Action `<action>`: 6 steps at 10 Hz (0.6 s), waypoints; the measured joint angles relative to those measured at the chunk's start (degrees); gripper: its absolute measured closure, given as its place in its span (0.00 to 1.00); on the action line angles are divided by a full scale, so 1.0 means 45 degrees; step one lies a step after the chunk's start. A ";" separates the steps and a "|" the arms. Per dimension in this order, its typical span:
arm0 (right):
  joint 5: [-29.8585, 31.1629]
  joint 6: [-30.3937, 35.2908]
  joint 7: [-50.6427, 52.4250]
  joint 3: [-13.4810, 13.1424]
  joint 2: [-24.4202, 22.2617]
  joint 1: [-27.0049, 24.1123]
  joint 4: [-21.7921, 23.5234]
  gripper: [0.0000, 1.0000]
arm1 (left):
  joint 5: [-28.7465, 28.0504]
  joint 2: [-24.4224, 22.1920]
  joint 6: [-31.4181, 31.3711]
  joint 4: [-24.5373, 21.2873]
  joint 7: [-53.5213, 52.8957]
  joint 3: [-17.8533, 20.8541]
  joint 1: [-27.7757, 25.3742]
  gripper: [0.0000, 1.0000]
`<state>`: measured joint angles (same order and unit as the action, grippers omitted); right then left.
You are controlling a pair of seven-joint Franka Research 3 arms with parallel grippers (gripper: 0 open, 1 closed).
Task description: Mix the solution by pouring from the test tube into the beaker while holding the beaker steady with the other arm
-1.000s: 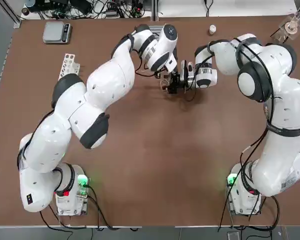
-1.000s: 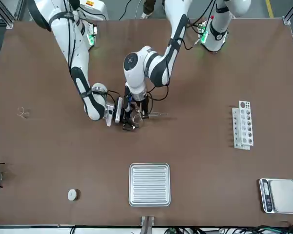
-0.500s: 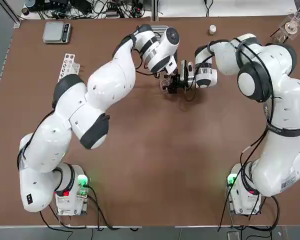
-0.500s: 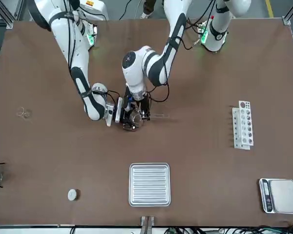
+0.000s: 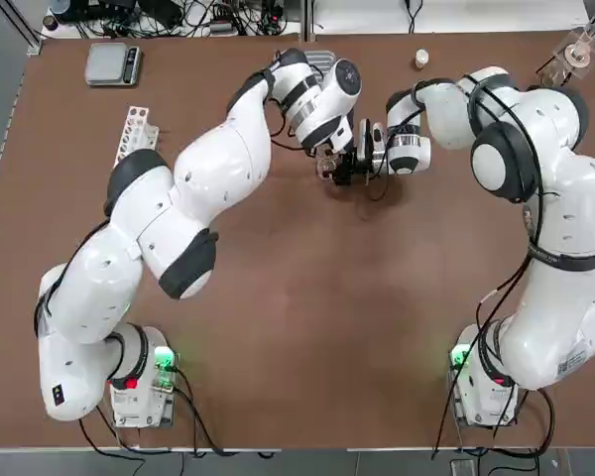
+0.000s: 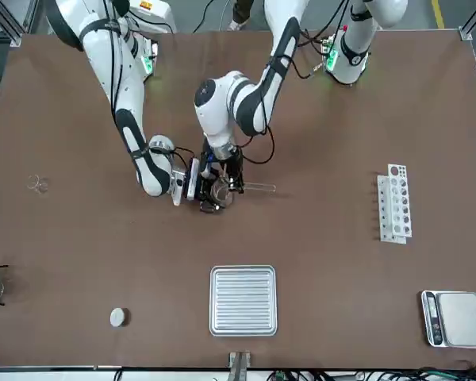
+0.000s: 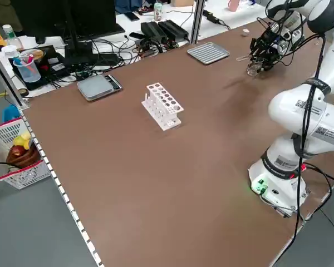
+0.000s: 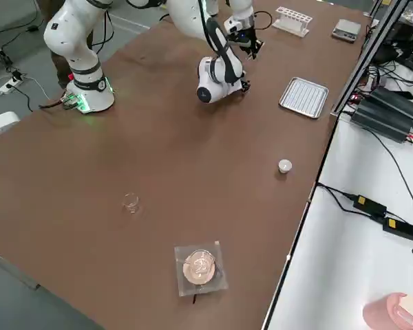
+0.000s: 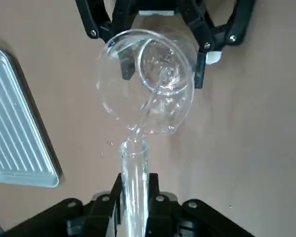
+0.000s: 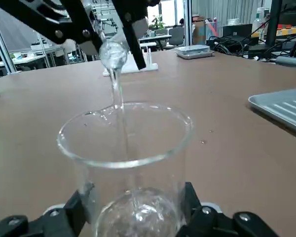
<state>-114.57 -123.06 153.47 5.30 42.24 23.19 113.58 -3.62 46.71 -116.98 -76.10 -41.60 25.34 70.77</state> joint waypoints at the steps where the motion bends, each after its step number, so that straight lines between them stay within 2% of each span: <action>1: 0.0000 0.0000 0.0000 0.0000 0.0000 0.0000 0.0000 0.22 | -0.0003 0.0005 0.0000 0.0031 0.0000 -0.0005 0.0004 0.79; 6: 0.0000 0.0000 0.0000 0.0000 0.0000 0.0000 0.0000 0.22 | -0.0473 0.0094 0.0050 0.0089 0.0001 -0.0015 0.0177 0.79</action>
<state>-114.57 -123.06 153.47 5.30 42.24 23.19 113.58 -5.75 47.13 -116.76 -75.70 -41.60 25.27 71.57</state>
